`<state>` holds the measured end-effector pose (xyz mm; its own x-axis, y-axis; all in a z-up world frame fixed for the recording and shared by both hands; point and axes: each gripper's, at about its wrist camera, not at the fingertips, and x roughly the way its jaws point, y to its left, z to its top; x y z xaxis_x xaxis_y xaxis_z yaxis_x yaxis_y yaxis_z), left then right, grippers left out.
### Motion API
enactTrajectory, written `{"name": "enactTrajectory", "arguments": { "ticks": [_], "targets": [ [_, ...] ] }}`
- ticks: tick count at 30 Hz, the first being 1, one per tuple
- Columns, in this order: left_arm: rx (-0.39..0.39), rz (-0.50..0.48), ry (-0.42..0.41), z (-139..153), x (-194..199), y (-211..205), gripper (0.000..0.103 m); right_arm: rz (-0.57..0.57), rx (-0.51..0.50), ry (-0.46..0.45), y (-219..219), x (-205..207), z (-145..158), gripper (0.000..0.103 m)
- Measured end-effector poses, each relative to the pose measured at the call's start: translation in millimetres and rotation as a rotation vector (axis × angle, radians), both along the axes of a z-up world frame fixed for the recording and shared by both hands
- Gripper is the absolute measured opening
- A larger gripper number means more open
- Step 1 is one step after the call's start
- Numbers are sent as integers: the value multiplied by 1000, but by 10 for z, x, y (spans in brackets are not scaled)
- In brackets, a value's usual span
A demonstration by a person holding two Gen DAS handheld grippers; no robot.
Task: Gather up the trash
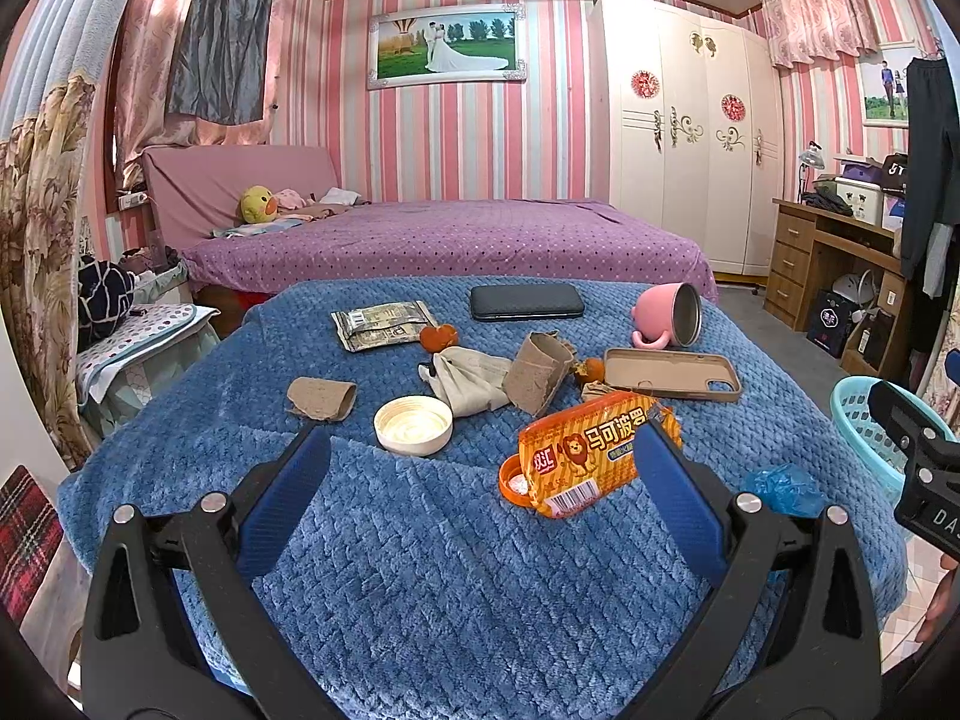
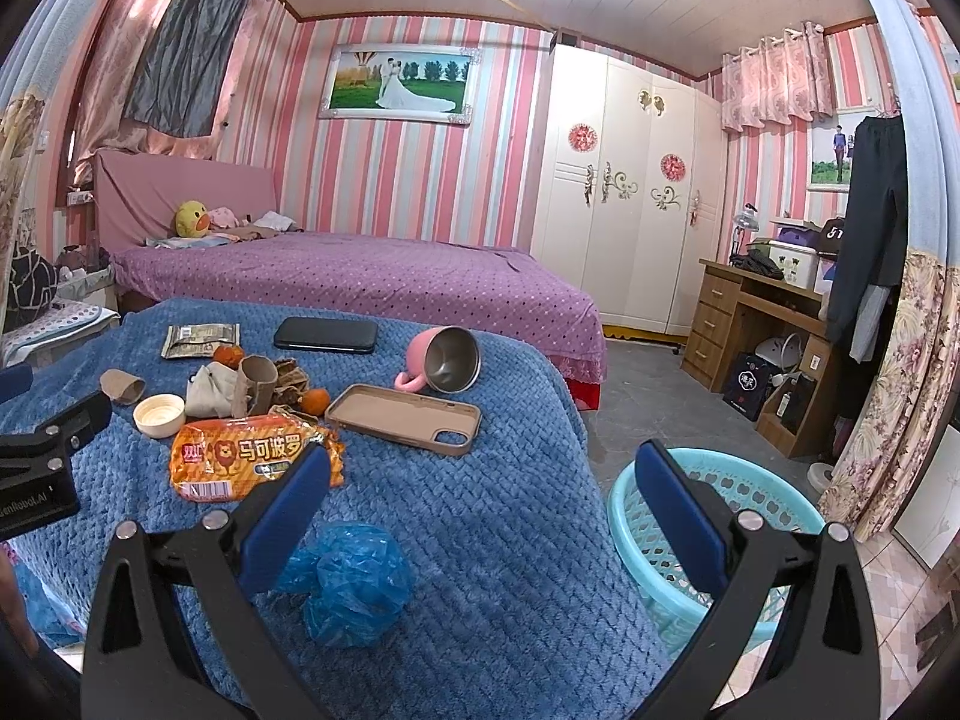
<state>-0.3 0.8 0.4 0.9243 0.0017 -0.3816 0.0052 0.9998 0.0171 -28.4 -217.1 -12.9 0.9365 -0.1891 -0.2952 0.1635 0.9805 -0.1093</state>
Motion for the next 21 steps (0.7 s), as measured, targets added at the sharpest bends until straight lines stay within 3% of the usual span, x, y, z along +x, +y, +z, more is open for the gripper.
{"name": "enactTrajectory", "arguments": {
  "ticks": [21],
  "targets": [
    [-1, 0, 0, 0, 0, 1, 98, -1, 0, 0, -32, 5, 20, 99]
  ]
}}
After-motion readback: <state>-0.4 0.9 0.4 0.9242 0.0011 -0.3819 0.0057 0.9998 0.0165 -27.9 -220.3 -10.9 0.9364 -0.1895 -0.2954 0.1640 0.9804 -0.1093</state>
